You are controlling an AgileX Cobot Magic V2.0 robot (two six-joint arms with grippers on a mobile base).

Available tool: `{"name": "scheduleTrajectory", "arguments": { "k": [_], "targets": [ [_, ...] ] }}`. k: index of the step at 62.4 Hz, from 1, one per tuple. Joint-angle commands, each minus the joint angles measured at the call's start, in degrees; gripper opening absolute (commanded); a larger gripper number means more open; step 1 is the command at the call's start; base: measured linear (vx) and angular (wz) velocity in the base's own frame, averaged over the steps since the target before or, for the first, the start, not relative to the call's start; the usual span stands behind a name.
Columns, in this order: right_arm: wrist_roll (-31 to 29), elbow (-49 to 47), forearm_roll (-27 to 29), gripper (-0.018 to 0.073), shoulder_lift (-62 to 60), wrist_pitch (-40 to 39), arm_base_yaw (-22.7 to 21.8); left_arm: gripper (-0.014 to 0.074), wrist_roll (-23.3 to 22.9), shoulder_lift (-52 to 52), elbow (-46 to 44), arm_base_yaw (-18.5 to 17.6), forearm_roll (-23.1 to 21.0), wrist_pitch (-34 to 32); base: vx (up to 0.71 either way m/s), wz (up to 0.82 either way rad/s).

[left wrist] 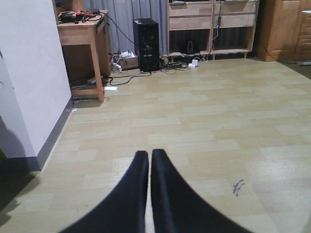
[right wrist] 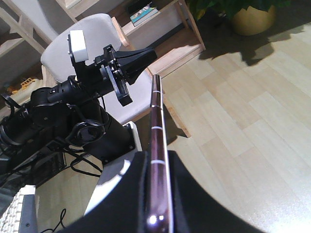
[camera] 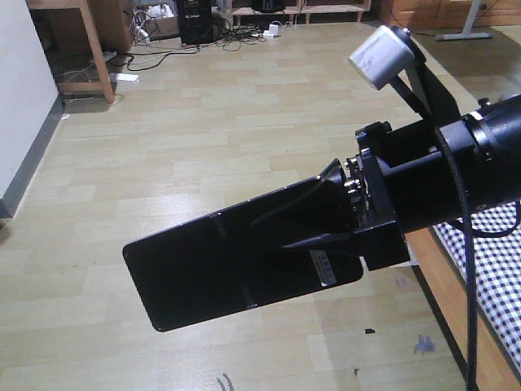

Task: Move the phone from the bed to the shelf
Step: 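Hold the phone in the right gripper while the base turns away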

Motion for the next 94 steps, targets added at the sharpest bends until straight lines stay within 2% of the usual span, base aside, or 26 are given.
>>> {"name": "scheduleTrajectory", "arguments": {
  "k": [1, 94],
  "targets": [
    [-0.10, -1.58, 4.91, -0.0002, -1.59, 3.05, -0.03, 0.0001, 0.00, -0.48, 0.41, 0.02, -0.53, -3.99, 0.13, 0.08],
    [-0.10, -1.58, 5.12, -0.0002, -1.59, 3.05, -0.03, 0.0001, 0.00, -0.48, 0.41, 0.02, -0.53, -3.99, 0.22, -0.01]
  ]
}}
